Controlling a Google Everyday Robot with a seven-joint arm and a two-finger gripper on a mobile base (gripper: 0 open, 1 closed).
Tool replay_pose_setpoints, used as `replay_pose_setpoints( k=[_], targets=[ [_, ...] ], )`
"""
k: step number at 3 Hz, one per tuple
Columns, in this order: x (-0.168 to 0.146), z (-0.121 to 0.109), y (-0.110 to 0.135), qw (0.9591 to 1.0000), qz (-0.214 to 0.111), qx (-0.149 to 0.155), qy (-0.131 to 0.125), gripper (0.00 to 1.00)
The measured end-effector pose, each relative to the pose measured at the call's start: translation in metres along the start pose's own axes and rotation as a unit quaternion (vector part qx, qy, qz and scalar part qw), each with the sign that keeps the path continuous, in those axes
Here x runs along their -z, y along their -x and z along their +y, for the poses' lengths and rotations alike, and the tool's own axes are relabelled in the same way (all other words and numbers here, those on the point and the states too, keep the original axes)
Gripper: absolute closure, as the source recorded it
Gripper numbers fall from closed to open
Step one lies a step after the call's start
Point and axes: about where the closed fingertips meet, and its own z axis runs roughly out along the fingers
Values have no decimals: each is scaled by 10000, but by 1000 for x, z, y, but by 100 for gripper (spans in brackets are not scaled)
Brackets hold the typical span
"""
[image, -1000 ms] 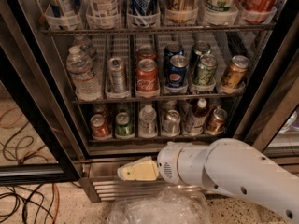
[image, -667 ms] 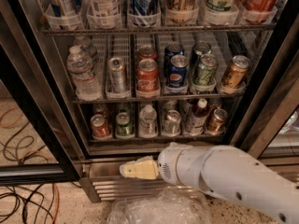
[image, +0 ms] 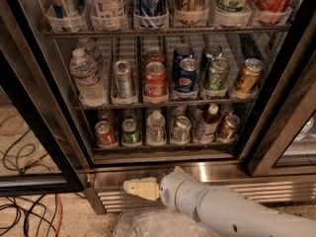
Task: Pick 7up can from bottom shelf of fridge
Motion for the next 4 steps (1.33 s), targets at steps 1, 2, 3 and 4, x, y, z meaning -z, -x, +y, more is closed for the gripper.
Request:
replay_pose_setpoints(
  k=[1,2,3,4],
  targets=[
    [-7,-12,7,9995,-242,-135,-176,0],
    [-7,-12,8,9995,-246,-122,-182,0],
    [-11,-17,7,9989,-339,-184,-273,0],
    [-23,-29,1,9972,-515,-195,-509,0]
  ],
)
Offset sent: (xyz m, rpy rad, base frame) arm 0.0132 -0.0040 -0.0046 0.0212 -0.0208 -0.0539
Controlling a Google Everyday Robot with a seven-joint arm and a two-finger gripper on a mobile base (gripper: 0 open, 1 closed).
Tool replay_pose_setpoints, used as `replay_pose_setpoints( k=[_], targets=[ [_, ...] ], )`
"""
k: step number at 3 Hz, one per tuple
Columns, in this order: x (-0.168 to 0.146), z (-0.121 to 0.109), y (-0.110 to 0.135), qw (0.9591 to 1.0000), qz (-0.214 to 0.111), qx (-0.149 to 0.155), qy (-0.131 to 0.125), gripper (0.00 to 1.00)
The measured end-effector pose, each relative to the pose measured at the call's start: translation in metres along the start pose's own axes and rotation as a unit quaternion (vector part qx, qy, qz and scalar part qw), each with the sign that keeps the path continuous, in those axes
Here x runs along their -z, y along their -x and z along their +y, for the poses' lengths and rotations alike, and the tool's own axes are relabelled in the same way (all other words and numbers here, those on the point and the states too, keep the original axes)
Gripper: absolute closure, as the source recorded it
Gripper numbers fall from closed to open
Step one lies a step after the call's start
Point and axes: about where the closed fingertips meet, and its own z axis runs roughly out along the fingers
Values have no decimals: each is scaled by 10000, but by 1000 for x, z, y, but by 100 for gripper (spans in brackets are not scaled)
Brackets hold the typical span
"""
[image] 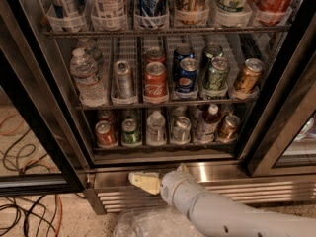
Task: Pick 7up can from bottom shelf of fridge
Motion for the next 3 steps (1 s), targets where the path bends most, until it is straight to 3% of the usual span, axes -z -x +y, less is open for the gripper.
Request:
replay_pose_setpoints(
  k=[1,2,3],
  targets=[
    [-12,-29,20,9972,-505,190,-513,0],
    [-14,-56,48,9876,-1178,322,-991,0],
    [-14,-56,48,9875,-1178,322,-991,0]
  ],
)
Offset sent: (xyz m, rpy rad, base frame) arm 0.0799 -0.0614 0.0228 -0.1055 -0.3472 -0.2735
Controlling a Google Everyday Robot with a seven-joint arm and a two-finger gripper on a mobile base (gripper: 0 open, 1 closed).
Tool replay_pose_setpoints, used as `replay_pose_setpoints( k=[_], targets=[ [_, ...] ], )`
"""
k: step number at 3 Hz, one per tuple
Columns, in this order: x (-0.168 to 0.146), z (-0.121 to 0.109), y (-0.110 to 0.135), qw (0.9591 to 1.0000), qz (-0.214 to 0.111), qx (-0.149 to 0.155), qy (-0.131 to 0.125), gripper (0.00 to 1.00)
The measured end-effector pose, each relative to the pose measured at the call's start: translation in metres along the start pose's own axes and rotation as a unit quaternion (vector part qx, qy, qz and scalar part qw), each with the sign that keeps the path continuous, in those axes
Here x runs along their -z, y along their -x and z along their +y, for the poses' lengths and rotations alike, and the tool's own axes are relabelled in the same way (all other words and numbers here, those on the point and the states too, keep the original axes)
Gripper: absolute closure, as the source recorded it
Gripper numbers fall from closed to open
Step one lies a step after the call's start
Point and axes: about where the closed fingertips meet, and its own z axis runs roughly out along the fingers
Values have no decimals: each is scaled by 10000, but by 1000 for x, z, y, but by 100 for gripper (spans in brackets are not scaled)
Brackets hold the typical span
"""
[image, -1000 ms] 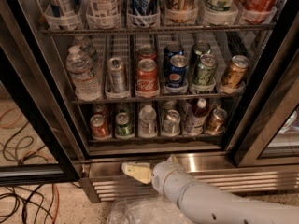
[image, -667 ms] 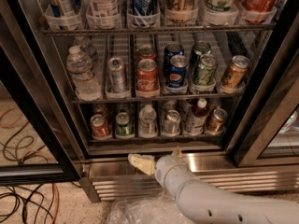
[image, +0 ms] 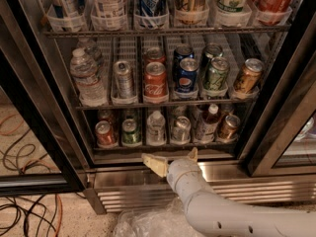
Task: Pick 7up can from bottom shelf of fridge
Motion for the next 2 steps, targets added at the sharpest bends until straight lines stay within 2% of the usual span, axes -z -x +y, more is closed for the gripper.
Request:
replay_pose_setpoints(
  k=[1,2],
  targets=[
    [-14,1,-6,9998,-197,-80,-10,1],
    [-40,-3,-9,9985,-531,-85,-142,13]
  ],
)
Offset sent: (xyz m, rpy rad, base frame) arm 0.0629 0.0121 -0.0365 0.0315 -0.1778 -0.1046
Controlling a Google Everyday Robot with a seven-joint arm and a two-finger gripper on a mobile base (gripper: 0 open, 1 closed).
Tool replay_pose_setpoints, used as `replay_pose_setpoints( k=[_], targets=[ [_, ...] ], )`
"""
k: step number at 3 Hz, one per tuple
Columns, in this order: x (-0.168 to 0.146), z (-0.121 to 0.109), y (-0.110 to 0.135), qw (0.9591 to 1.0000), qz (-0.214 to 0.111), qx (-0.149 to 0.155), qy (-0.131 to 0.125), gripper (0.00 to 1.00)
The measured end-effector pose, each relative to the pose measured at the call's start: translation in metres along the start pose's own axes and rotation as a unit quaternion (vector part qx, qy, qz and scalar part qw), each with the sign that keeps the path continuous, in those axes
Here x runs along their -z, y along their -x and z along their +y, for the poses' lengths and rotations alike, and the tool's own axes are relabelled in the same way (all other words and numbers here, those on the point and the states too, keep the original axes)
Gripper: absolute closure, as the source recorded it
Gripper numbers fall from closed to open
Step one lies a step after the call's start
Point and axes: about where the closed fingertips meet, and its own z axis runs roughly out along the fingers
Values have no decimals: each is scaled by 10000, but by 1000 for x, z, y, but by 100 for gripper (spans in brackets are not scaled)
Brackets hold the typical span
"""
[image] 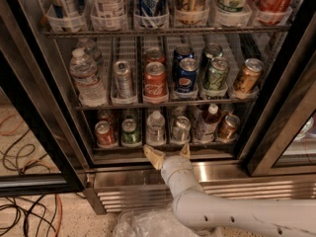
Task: Pick 7up can from bottom shelf of fridge
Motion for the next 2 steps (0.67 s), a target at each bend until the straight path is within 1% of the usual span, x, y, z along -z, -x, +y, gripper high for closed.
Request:
replay_pose_setpoints(
  k=[1,2],
  targets=[
    [-19,-7,2,9994,-272,69,-199,16],
    [-14,-19,9,9972,-507,159,-529,29]
  ],
)
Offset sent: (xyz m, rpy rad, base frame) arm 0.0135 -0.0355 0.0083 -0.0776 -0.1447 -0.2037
